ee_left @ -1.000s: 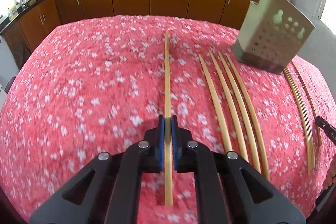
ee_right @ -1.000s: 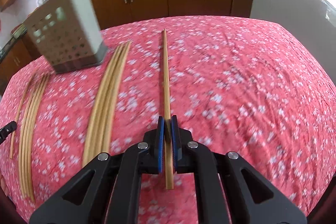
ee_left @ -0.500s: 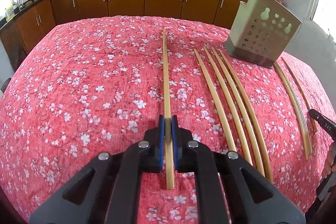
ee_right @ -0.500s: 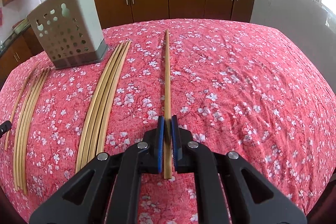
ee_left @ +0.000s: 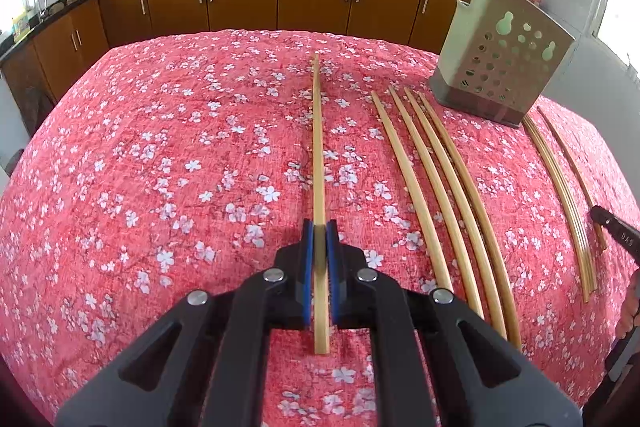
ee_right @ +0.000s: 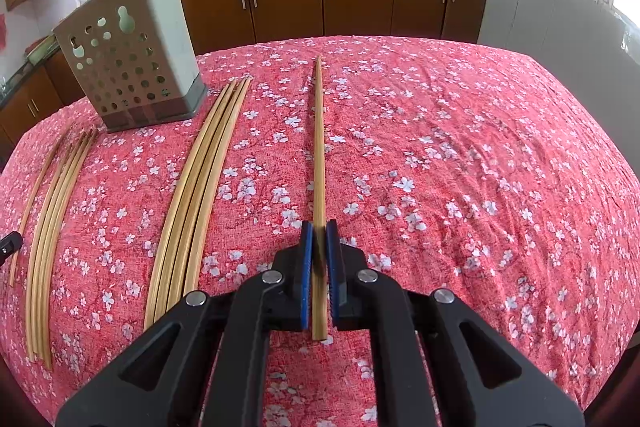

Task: Organize utensils
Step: 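Lift both held chopsticks upright and carry them toward the beige holder, then lower both chopsticks into the holder and open both grippers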

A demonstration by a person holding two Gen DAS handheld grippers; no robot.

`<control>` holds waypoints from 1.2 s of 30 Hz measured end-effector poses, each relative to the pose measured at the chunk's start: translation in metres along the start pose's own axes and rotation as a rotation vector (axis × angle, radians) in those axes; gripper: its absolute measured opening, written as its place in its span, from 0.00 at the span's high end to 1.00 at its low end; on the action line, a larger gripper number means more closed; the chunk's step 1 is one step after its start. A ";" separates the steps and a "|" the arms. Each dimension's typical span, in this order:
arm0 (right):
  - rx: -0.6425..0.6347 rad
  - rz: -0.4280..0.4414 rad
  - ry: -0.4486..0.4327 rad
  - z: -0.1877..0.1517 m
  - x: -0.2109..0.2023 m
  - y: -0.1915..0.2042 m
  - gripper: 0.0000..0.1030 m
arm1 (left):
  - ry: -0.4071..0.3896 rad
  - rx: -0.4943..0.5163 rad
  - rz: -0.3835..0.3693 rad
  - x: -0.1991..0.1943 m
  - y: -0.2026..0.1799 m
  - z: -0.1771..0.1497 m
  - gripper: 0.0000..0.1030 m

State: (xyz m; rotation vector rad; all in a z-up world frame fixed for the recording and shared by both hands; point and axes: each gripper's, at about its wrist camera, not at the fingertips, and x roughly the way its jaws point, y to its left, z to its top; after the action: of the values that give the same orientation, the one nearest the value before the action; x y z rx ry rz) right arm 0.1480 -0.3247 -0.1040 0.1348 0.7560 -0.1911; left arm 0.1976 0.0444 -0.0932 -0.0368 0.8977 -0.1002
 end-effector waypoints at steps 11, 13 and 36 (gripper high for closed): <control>0.036 0.029 -0.198 0.006 -0.060 -0.017 0.93 | -0.084 0.019 -0.002 -0.038 -0.004 0.017 0.93; 0.038 0.028 -0.223 0.009 -0.065 -0.017 0.93 | -0.113 0.015 -0.004 -0.048 -0.004 0.021 0.93; 0.074 0.087 -0.463 0.078 -0.124 -0.021 0.93 | -0.398 0.000 0.017 -0.128 -0.007 0.098 0.93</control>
State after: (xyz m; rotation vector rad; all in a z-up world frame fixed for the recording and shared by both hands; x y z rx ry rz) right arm 0.1071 -0.3442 0.0371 0.1854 0.2811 -0.1597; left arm 0.1944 0.0497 0.0679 -0.0469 0.5004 -0.0735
